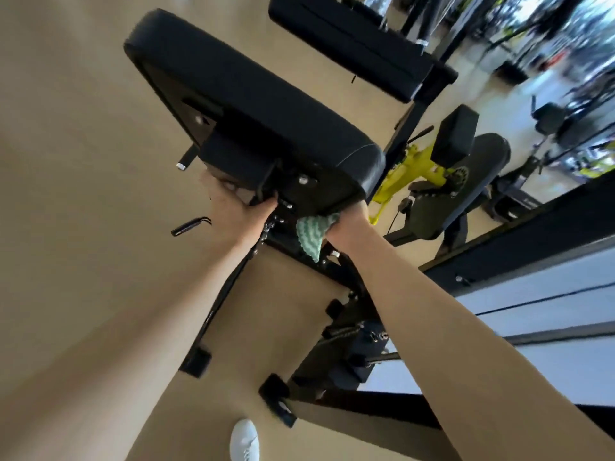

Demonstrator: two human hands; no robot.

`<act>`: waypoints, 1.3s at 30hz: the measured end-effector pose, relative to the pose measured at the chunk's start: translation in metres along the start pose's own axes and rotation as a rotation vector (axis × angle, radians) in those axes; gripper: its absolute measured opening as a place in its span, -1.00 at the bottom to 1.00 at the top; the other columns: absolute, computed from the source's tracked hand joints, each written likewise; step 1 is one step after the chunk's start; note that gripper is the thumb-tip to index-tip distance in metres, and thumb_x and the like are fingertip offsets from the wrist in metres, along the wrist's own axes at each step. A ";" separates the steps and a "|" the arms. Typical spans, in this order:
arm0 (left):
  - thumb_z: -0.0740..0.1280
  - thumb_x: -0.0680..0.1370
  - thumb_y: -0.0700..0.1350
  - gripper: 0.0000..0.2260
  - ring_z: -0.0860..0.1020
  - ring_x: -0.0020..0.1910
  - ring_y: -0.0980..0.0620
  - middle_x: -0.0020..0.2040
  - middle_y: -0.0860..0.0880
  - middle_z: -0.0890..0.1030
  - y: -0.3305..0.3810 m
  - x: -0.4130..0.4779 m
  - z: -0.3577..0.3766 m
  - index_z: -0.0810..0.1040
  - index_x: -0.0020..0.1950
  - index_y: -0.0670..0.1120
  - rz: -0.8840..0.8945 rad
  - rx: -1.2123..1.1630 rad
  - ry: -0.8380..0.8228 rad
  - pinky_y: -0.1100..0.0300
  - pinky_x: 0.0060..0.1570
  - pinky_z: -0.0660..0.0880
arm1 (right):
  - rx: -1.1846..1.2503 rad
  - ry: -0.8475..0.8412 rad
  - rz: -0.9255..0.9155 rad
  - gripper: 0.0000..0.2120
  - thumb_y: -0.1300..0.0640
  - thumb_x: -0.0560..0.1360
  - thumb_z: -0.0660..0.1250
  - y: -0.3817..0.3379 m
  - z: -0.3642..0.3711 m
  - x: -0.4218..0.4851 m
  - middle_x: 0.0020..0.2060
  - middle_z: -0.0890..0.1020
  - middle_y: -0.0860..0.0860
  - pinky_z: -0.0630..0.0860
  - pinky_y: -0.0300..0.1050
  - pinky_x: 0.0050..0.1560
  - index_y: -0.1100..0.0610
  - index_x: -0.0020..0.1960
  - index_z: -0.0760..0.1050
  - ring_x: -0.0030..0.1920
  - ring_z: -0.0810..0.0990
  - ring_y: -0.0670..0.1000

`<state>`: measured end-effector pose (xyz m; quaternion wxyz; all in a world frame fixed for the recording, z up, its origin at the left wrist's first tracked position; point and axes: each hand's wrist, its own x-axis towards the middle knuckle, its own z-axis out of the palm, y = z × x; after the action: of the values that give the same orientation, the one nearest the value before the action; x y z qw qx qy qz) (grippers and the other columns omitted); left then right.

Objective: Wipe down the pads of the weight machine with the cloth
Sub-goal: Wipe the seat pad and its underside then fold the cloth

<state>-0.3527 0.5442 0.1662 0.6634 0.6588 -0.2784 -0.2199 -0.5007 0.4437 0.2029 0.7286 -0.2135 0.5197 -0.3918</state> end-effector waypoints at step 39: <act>0.54 0.49 0.03 -0.42 0.54 0.31 0.17 0.37 0.26 0.44 -0.136 0.015 0.021 0.28 0.36 0.24 0.109 -0.083 -0.142 0.14 0.35 0.50 | -0.092 0.144 0.076 -0.51 -0.29 0.47 0.33 0.131 -0.096 0.298 0.18 0.70 0.02 0.53 0.07 0.29 0.03 0.22 0.60 0.14 0.69 0.12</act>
<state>-0.3447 0.5138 0.0317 0.6796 0.5976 -0.3507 -0.2410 -0.4983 0.2956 -0.1025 0.6931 -0.1983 0.5959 -0.3539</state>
